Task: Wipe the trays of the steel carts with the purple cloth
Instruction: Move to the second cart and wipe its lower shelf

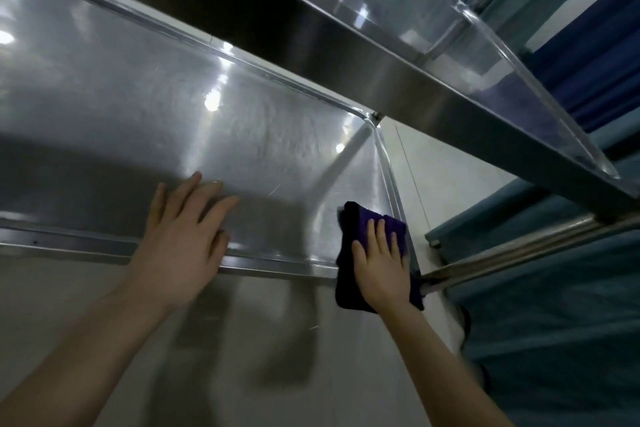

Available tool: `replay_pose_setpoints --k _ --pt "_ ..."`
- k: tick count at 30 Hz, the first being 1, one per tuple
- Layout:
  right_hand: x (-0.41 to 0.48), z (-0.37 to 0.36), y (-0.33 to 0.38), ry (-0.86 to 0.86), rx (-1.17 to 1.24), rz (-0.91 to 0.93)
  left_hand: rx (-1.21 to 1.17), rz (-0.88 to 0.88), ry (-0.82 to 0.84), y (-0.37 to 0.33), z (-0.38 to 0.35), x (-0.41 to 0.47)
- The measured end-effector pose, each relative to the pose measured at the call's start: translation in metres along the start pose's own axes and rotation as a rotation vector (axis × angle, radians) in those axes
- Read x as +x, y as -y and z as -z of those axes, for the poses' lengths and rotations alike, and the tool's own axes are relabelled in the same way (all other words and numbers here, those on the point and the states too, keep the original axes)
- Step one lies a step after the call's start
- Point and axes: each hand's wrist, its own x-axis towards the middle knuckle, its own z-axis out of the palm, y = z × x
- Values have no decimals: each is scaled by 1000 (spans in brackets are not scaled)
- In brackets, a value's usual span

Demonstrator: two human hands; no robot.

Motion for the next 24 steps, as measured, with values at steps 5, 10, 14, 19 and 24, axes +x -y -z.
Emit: replay_pose_setpoints --k 5,10,14,19,24 --pt "-32 -20 101 -114 18 271 -102 91 -40 1 -3 4" --pt "-32 -18 92 -158 41 448 58 -12 2 7 -5 -1" --pt "-29 -14 -3 -275 44 182 66 -4 2 6 -5 -1" --pt "-38 -28 1 -436 117 -140 33 24 -2 3 -8 1" --pt "-61 -47 115 -611 276 251 -10 28 -19 4 -10 3"
